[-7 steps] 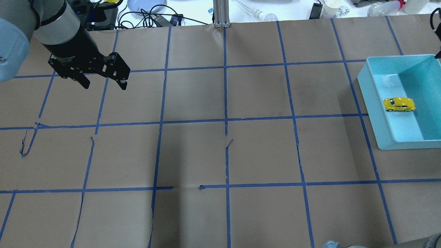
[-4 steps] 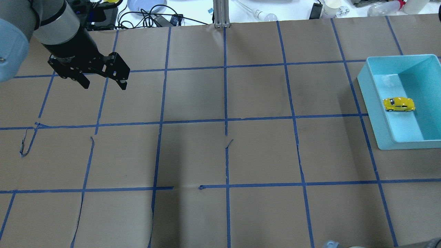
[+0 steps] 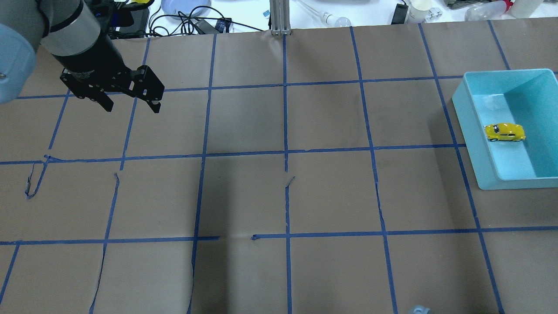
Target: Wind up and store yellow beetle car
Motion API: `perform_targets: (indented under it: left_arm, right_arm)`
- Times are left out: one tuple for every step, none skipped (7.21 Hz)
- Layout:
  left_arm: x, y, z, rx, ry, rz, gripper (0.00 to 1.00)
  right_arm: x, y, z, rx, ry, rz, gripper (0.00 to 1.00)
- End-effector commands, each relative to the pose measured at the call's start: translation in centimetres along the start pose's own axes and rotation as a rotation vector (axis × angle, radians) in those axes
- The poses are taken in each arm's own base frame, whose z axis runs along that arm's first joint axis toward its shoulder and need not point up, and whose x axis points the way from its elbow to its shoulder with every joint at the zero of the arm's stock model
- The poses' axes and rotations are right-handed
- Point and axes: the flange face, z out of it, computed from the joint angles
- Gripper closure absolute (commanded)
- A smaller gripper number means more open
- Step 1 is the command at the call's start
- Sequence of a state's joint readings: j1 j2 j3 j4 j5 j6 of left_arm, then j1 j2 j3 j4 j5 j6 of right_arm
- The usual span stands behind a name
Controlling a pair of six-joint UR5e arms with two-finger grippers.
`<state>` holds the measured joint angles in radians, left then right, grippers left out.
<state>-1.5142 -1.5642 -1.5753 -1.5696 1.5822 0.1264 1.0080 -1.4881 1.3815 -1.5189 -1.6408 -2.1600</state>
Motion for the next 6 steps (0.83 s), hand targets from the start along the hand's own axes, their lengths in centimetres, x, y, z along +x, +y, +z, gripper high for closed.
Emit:
perform_targets:
  left_arm:
    - [0.0,0.1,-0.1,0.003,0.002,-0.001,0.00]
    - [0.1,0.1,-0.1,0.002,0.002,0.001,0.00]
    - [0.1,0.1,-0.2,0.006,0.001,0.001,0.00]
    - [0.1,0.2,-0.4,0.010,-0.004,0.001,0.00]
    - [0.2,0.3,-0.5,0.013,0.004,0.002,0.00]
    - [0.1,0.3,-0.5,0.014,0.002,0.001,0.00]
  right_arm:
    - [0.1,-4.6,-1.2,0.050,0.004,0.047,0.00]
    - [0.6,-7.8,-1.4,0.062,-0.008,0.057,0.00]
    - [0.7,-12.0,-2.5,0.094,0.008,0.089,0.00]
    - [0.6,-15.7,-3.3,0.102,0.008,0.141,0.00]
    - [0.2,-19.6,-4.2,0.104,0.013,0.230,0.00]
    - [-0.2,-24.1,-4.8,0.107,0.013,0.296,0.00]
